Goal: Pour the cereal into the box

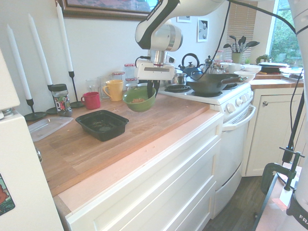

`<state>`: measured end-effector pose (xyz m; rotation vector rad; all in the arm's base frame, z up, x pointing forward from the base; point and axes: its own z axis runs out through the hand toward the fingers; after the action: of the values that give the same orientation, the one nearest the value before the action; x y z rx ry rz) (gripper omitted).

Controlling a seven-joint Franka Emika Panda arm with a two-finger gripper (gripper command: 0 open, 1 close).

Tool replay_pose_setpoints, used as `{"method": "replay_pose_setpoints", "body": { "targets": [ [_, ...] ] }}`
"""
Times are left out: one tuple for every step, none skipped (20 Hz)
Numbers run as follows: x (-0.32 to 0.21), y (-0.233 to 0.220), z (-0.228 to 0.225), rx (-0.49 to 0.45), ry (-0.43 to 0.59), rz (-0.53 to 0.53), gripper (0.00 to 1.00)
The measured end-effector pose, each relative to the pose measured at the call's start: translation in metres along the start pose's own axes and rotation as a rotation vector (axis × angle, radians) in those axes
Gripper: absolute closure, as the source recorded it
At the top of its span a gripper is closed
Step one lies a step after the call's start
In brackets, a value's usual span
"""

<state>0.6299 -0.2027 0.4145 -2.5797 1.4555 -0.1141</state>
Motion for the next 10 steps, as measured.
{"method": "replay_pose_setpoints", "body": {
  "targets": [
    [-0.004,-0.003,-0.013,0.010,0.004,-0.007,1.00],
    [-0.010,-0.007,-0.026,0.019,0.009,-0.015,1.00],
    [-0.017,-0.013,-0.037,0.022,0.018,-0.026,1.00],
    [-0.024,-0.019,-0.046,0.018,0.032,-0.039,1.00],
    [-0.032,-0.026,-0.052,0.008,0.050,-0.052,1.00],
    [-0.041,-0.035,-0.054,-0.013,0.072,-0.068,1.00],
    [-0.051,-0.045,-0.054,-0.040,0.096,-0.084,1.00],
    [-0.062,-0.056,-0.053,-0.069,0.123,-0.104,1.00],
    [-0.075,-0.068,-0.052,-0.102,0.155,-0.127,1.00],
    [-0.088,-0.081,-0.052,-0.132,0.189,-0.147,1.00]
  ]
}}
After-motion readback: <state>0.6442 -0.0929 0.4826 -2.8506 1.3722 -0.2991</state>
